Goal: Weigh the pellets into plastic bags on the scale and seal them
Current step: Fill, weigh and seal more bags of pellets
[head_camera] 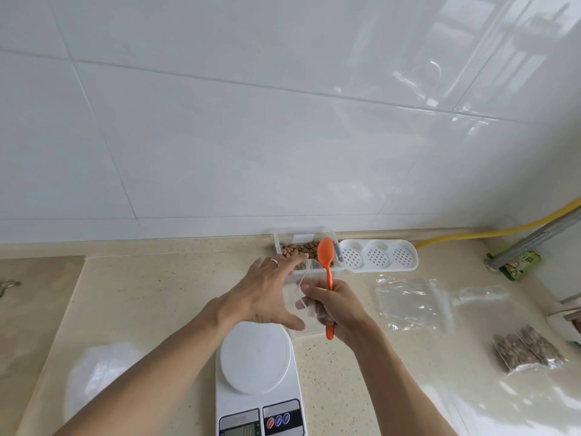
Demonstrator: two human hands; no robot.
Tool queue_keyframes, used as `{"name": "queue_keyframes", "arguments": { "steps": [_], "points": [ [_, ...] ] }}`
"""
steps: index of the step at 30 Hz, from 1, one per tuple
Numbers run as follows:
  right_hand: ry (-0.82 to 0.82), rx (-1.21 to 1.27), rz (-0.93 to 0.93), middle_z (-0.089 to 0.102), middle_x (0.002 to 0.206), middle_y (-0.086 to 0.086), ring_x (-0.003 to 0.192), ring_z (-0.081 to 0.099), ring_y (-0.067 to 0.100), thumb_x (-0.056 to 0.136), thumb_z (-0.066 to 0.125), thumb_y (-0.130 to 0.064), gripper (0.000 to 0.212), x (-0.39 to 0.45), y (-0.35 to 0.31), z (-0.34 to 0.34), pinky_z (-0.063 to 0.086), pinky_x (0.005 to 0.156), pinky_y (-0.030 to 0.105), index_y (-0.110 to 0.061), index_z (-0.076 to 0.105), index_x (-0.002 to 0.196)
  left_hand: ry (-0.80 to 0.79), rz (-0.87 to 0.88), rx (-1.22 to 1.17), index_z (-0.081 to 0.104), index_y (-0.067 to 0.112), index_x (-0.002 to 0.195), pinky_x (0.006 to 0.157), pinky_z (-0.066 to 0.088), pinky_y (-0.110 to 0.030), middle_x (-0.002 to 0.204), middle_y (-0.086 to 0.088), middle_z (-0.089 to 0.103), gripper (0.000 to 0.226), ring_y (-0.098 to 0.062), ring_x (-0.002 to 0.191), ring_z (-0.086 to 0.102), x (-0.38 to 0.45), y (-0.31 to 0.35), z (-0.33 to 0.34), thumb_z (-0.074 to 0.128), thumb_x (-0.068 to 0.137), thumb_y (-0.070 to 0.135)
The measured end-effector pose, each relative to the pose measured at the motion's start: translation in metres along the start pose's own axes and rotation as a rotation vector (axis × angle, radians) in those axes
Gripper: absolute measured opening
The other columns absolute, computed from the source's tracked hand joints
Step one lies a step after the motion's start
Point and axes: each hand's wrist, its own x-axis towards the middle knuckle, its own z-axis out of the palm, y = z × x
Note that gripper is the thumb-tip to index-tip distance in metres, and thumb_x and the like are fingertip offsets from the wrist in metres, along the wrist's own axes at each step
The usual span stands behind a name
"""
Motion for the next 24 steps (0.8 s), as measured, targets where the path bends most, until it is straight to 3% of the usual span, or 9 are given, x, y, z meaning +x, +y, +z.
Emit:
{"name": "queue_keyframes", "arguments": {
  "steps": [5, 7, 10, 13, 15, 17, 19, 21, 24],
  "points": [
    [-0.042, -0.057, 0.002, 0.068, 0.077, 0.017, 0.041, 0.033, 0.007, 0.093, 0.066, -0.019, 0.026, 0.013, -0.003, 0.005, 0.026, 0.041, 0.019, 0.006, 0.069, 0.103, 0.076, -0.036, -0.175, 0.024, 0.036, 0.144, 0.103, 0.034, -0.035, 0.113, 0.006, 0.047, 0.105, -0.015, 0.113, 0.044, 0.003, -0.012, 0.002, 0.081, 0.059, 0.057],
    [0.01, -0.048, 0.004, 0.066, 0.074, 0.012, 0.044, 0.031, 0.008, 0.094, 0.064, -0.033, 0.032, 0.02, -0.004, 0.004, 0.025, 0.044, 0.022, -0.003, 0.071, 0.1, 0.159, -0.043, -0.186, 0.031, 0.036, 0.139, 0.09, 0.037, -0.028, 0.102, 0.009, 0.047, 0.095, -0.012, 0.102, 0.049, 0.006, -0.017, 0.002, 0.081, 0.06, 0.055],
    [0.168, -0.07, 0.011, 0.048, 0.063, 0.002, 0.045, 0.03, 0.008, 0.098, 0.047, -0.05, 0.046, 0.035, -0.002, -0.004, 0.024, 0.045, 0.024, -0.011, 0.069, 0.105, 0.204, -0.075, -0.137, 0.034, 0.035, 0.138, 0.09, 0.038, -0.028, 0.099, 0.013, 0.042, 0.092, -0.008, 0.094, 0.047, 0.009, -0.025, 0.001, 0.081, 0.062, 0.055],
    [0.258, -0.095, 0.035, 0.041, 0.069, 0.002, 0.052, 0.031, 0.011, 0.099, 0.029, -0.033, 0.04, 0.047, -0.004, -0.015, 0.027, 0.049, 0.027, -0.012, 0.062, 0.104, 0.187, -0.124, -0.084, 0.034, 0.034, 0.139, 0.093, 0.041, -0.031, 0.099, 0.009, 0.044, 0.093, -0.011, 0.095, 0.049, 0.015, -0.037, 0.003, 0.08, 0.062, 0.057],
    [0.279, -0.195, 0.051, 0.041, 0.071, 0.004, 0.058, 0.032, 0.013, 0.095, 0.034, -0.021, 0.025, 0.057, -0.008, -0.022, 0.028, 0.054, 0.029, -0.013, 0.057, 0.09, 0.183, -0.154, -0.083, 0.035, 0.034, 0.138, 0.092, 0.041, -0.031, 0.1, 0.006, 0.049, 0.091, -0.014, 0.098, 0.052, 0.02, -0.044, 0.004, 0.08, 0.062, 0.057],
    [0.296, -0.365, 0.035, 0.039, 0.066, 0.004, 0.058, 0.033, 0.015, 0.091, 0.04, -0.007, 0.023, 0.067, -0.011, -0.029, 0.028, 0.054, 0.03, 0.002, 0.056, 0.077, 0.183, -0.174, -0.077, 0.035, 0.033, 0.138, 0.091, 0.041, -0.031, 0.1, 0.004, 0.051, 0.09, -0.014, 0.098, 0.053, 0.024, -0.049, 0.006, 0.079, 0.063, 0.057],
    [0.306, -0.468, -0.014, 0.04, 0.064, 0.007, 0.059, 0.038, 0.018, 0.087, 0.042, 0.002, 0.02, 0.077, -0.011, -0.037, 0.032, 0.054, 0.032, 0.014, 0.058, 0.085, 0.192, -0.189, -0.072, 0.036, 0.033, 0.137, 0.091, 0.042, -0.032, 0.1, 0.004, 0.051, 0.088, -0.014, 0.097, 0.054, 0.028, -0.054, 0.008, 0.079, 0.063, 0.057],
    [0.327, -0.527, -0.05, 0.052, 0.067, 0.009, 0.057, 0.05, 0.02, 0.088, 0.051, 0.004, 0.017, 0.084, -0.015, -0.043, 0.042, 0.053, 0.03, 0.009, 0.064, 0.098, 0.199, -0.2, -0.075, 0.036, 0.033, 0.137, 0.09, 0.043, -0.031, 0.1, 0.005, 0.051, 0.088, -0.014, 0.097, 0.054, 0.031, -0.059, 0.01, 0.078, 0.064, 0.057],
    [0.368, -0.607, -0.069, 0.069, 0.078, 0.004, 0.059, 0.067, 0.018, 0.088, 0.062, -0.001, 0.033, 0.094, -0.022, -0.048, 0.052, 0.053, 0.026, -0.005, 0.063, 0.121, 0.209, -0.213, -0.065, 0.037, 0.032, 0.137, 0.091, 0.042, -0.03, 0.099, 0.007, 0.05, 0.087, -0.013, 0.096, 0.053, 0.036, -0.066, 0.013, 0.077, 0.064, 0.057]
  ]
}}
